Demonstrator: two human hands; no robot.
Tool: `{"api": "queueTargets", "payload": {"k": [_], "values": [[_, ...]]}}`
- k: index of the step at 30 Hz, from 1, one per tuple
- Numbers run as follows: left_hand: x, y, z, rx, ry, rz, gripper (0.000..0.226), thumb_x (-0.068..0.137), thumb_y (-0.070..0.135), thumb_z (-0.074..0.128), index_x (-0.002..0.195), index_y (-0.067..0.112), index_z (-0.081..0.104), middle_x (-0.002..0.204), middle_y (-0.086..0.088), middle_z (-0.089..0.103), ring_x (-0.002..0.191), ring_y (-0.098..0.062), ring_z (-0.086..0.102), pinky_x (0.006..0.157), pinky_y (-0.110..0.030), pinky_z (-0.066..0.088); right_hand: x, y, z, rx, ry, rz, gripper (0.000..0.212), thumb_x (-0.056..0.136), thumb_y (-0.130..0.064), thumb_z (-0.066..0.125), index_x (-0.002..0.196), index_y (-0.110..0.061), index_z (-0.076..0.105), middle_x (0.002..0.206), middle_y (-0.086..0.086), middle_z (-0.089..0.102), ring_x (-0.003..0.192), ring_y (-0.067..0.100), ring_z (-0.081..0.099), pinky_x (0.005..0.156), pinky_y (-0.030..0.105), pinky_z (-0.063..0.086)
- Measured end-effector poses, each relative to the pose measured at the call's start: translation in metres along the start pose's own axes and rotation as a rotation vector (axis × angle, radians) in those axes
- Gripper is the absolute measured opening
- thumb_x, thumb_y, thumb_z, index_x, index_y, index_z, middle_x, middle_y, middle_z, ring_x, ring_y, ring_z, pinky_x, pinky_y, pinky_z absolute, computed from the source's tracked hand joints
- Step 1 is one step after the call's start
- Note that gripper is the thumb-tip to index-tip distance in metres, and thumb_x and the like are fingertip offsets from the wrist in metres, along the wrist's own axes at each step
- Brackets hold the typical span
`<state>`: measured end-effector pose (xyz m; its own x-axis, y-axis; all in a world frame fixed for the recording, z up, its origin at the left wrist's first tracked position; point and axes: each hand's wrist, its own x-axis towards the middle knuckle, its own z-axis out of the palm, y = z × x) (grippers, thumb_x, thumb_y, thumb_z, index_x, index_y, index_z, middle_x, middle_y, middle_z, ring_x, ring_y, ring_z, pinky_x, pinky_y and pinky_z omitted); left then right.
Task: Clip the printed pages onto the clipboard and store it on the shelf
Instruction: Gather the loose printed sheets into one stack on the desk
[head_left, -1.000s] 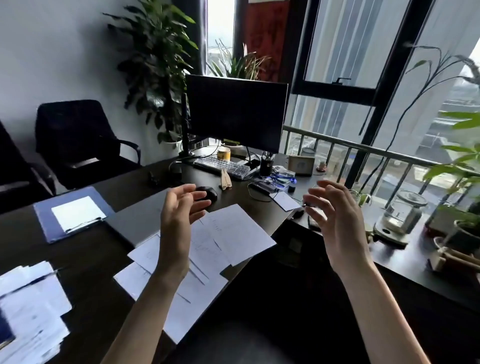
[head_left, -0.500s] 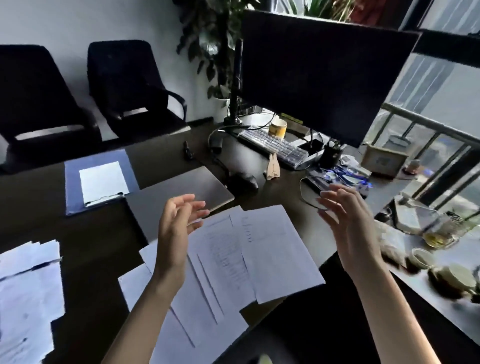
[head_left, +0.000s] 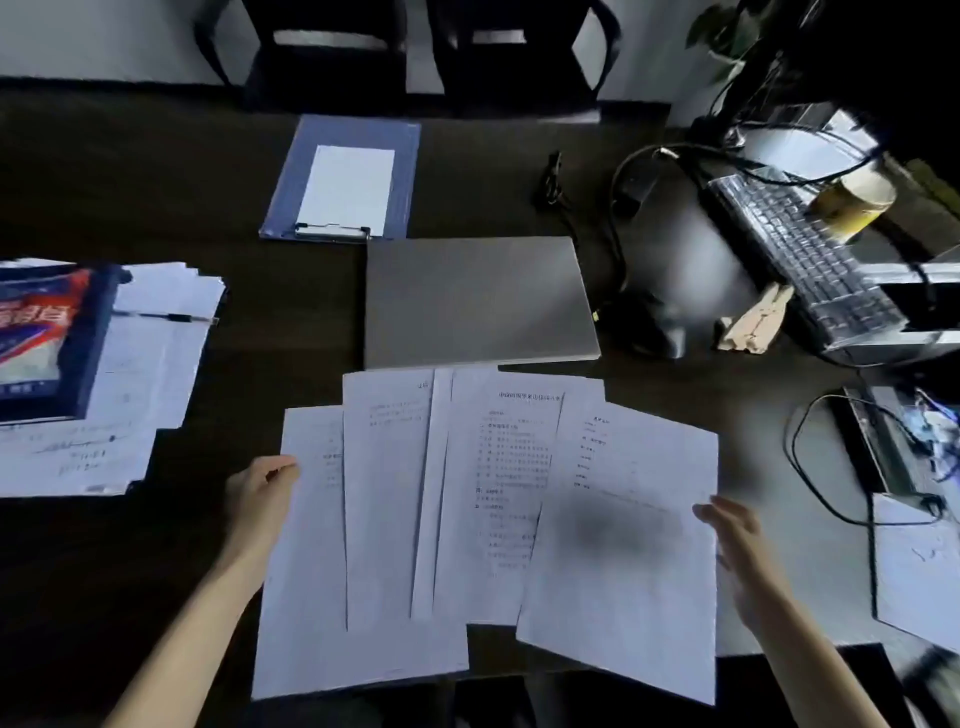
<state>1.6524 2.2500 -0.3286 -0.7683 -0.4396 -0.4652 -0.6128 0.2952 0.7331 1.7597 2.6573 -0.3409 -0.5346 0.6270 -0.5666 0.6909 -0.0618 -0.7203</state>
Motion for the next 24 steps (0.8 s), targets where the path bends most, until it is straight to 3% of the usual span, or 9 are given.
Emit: {"api": "queueTargets", "payload": {"k": [3,6,11,14,19,24], "values": [[0.013,-0.031,-0.01,0.13,0.069,-0.166,0.033,0.091,0.017,0.049,0.123,0.01,0.054,0.133,-0.016,0.044,0.113,-0.035,0.05,0.091,-0.046,0.041,0.015,0.021,-0.003,-0.151,0.006,0.062,0.041,0.072,-0.024,0.061,0.109,-0.008,0.056,0.117,0.024,0.053,0.108,0.032,0.045,0.078,0.039,0.037],[0.016,-0.049,-0.009,0.202,0.085,-0.267,0.039,0.091,0.021,0.049,0.129,0.012,0.049,0.142,-0.018,0.035,0.122,-0.04,0.042,0.096,-0.051,0.037,0.018,0.033,0.004,-0.269,0.1,0.069,0.047,0.079,-0.017,0.064,0.124,-0.012,0.051,0.127,0.023,0.043,0.124,0.036,0.037,0.102,0.045,0.031],[0.013,-0.049,0.015,0.217,0.057,-0.27,0.046,0.089,0.023,0.05,0.133,0.015,0.042,0.144,-0.016,0.021,0.124,-0.038,0.031,0.088,-0.045,0.037,0.014,0.031,0.038,-0.504,0.158,-0.115,0.062,0.071,-0.021,0.076,0.126,-0.023,0.048,0.143,0.013,0.033,0.129,0.037,0.025,0.105,0.051,0.019],[0.015,-0.038,0.035,0.21,0.038,-0.24,0.046,0.089,0.024,0.051,0.133,0.016,0.041,0.145,-0.013,0.02,0.124,-0.035,0.029,0.094,-0.047,0.036,0.015,0.025,0.057,-0.584,0.157,-0.195,0.07,0.07,-0.027,0.077,0.131,-0.025,0.043,0.146,0.009,0.031,0.132,0.037,0.021,0.106,0.053,0.018],[0.015,-0.016,0.063,0.112,-0.04,-0.216,0.043,0.089,0.02,0.049,0.131,0.015,0.043,0.143,-0.014,0.026,0.122,-0.033,0.037,0.088,-0.041,0.039,0.015,0.015,0.085,-0.609,0.139,-0.215,0.071,0.071,-0.028,0.077,0.132,-0.025,0.042,0.147,0.01,0.03,0.133,0.038,0.019,0.105,0.054,0.019],[0.005,-0.006,0.09,-0.05,-0.188,-0.189,0.045,0.087,0.015,0.052,0.131,0.014,0.041,0.131,-0.013,0.046,0.11,-0.024,0.047,0.083,-0.033,0.037,0.01,0.006,0.114,-0.663,0.095,-0.296,0.07,0.072,-0.031,0.075,0.133,-0.025,0.041,0.146,0.009,0.03,0.132,0.036,0.02,0.105,0.051,0.022]]}}
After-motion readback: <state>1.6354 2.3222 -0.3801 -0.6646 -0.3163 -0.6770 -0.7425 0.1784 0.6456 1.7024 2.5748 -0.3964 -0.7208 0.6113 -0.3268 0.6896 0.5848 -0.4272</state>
